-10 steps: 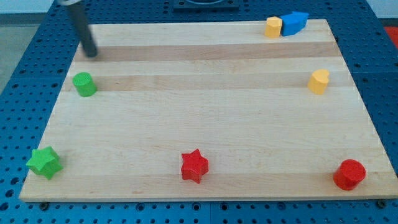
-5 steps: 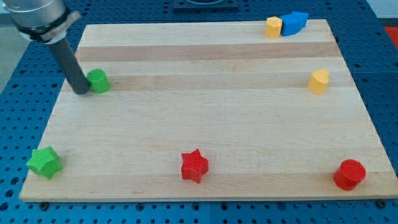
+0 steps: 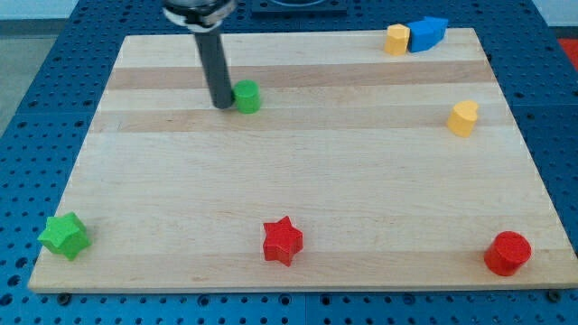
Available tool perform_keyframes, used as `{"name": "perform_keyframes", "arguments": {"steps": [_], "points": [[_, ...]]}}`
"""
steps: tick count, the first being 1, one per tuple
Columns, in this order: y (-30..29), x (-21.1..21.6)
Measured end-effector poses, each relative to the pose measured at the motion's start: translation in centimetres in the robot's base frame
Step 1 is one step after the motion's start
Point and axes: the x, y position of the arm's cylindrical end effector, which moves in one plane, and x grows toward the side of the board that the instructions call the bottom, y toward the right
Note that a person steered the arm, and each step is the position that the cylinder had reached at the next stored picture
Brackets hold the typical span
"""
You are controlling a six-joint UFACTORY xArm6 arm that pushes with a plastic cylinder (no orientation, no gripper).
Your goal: Push the green circle into the yellow hexagon
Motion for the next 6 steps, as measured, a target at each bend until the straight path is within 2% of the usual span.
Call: {"name": "perform_keyframes", "arguments": {"steps": [3, 4, 5, 6], "points": [[13.3, -2.9], [13.9, -1.8], [14.7, 2.4], [16.2, 3.6]]}}
